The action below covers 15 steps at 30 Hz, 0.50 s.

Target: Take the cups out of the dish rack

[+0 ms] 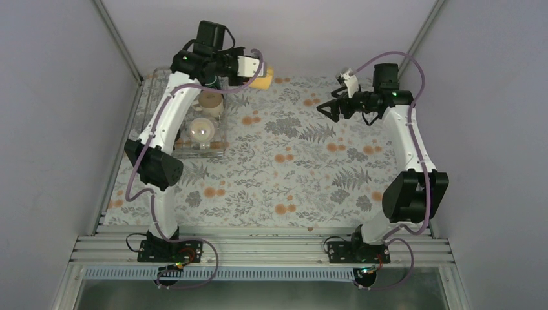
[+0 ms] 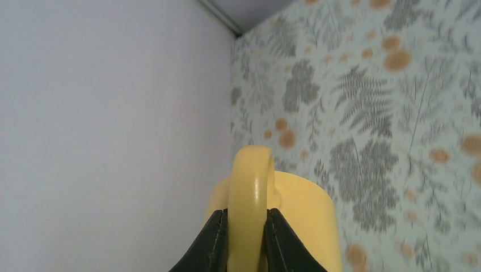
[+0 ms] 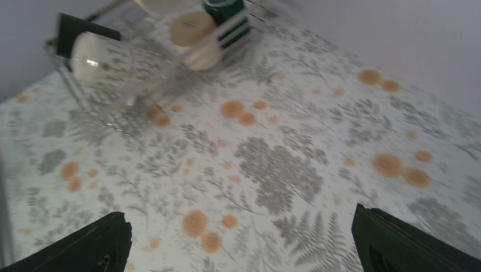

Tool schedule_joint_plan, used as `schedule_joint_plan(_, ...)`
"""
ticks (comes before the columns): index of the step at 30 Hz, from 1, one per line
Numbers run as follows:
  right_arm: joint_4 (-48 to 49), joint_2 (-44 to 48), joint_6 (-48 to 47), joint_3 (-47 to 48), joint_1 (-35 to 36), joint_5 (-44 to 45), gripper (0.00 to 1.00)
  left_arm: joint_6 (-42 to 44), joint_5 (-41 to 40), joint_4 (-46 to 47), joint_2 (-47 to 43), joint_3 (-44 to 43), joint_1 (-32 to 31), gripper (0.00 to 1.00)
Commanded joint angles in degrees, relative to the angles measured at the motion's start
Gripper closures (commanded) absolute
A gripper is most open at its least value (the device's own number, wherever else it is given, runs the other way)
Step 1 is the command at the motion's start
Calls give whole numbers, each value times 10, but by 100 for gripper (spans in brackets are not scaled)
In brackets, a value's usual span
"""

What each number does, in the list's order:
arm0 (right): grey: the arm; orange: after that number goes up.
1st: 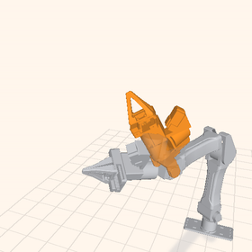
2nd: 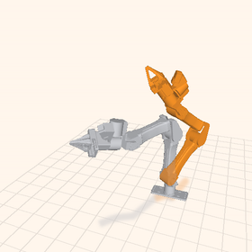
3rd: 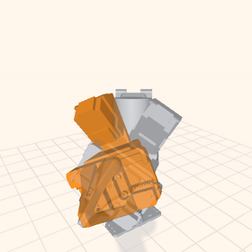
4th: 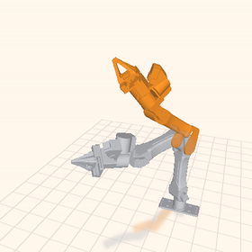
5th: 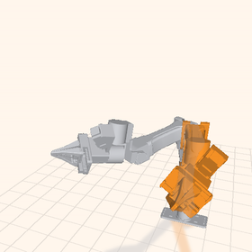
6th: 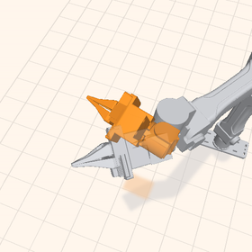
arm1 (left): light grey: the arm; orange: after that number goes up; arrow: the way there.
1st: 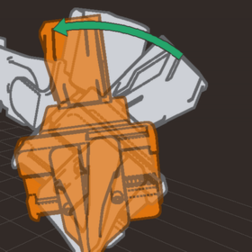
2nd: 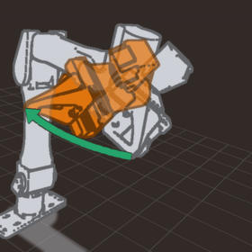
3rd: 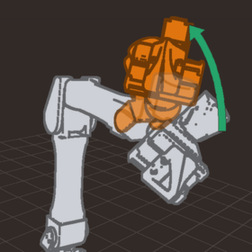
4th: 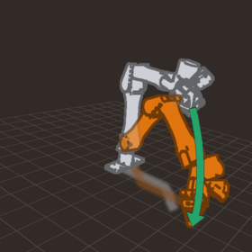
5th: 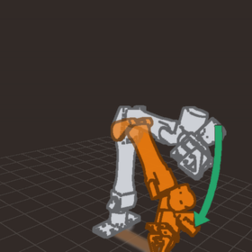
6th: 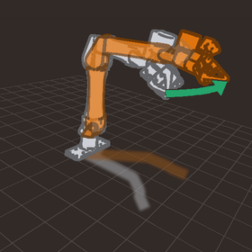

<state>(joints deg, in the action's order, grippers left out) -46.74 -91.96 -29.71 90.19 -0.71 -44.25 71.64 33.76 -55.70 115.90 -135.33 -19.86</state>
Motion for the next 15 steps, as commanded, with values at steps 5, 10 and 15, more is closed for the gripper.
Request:
schedule_joint_plan(5,21,-20,11,2,11,-242,0,-235,94,295,-36,59,-33,98)
schedule_joint_plan(10,76,-22,35,-19,20,-300,0,-341,141,355,-11,48,-43,98)
schedule_joint_plan(15,125,-29,70,-2,28,-288,0,-411,208,390,3,46,-57,98)
